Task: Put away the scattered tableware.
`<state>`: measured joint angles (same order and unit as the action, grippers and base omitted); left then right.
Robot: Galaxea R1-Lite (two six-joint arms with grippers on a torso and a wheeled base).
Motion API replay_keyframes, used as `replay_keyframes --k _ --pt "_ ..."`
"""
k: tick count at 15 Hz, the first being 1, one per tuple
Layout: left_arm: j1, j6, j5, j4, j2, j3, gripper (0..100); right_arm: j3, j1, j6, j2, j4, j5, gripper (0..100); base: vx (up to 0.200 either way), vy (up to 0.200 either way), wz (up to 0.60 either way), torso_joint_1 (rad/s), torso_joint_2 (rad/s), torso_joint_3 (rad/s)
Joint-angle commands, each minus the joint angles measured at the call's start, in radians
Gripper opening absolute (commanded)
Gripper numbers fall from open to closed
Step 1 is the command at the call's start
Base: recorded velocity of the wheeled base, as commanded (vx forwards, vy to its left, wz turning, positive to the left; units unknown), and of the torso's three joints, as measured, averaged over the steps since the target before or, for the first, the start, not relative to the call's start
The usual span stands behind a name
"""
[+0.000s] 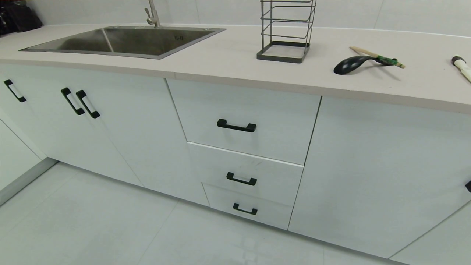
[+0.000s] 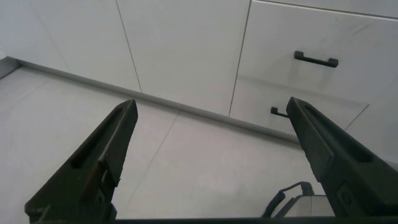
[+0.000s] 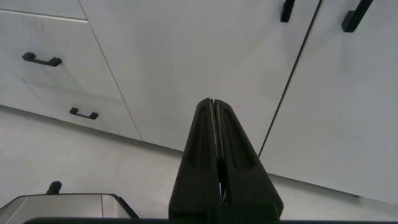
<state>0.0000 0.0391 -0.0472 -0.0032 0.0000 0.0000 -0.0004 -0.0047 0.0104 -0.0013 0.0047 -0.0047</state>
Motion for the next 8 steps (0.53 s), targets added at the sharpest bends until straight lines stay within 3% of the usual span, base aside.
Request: replay_keyframes --k 1,8 --pt "0.0 0.001 0.0 -0.001 0.0 0.0 100 0.0 0.0 0.0 0.001 0.0 0.0 0 0.0 0.0 0.0 0.0 0.0 0.0" --pt "0.0 0.004 0.0 0.0 0.0 0.0 100 0.0 0.0 -0.001 0.001 0.0 0.0 0 0.0 0.0 0.0 0.0 0.0 0.0"
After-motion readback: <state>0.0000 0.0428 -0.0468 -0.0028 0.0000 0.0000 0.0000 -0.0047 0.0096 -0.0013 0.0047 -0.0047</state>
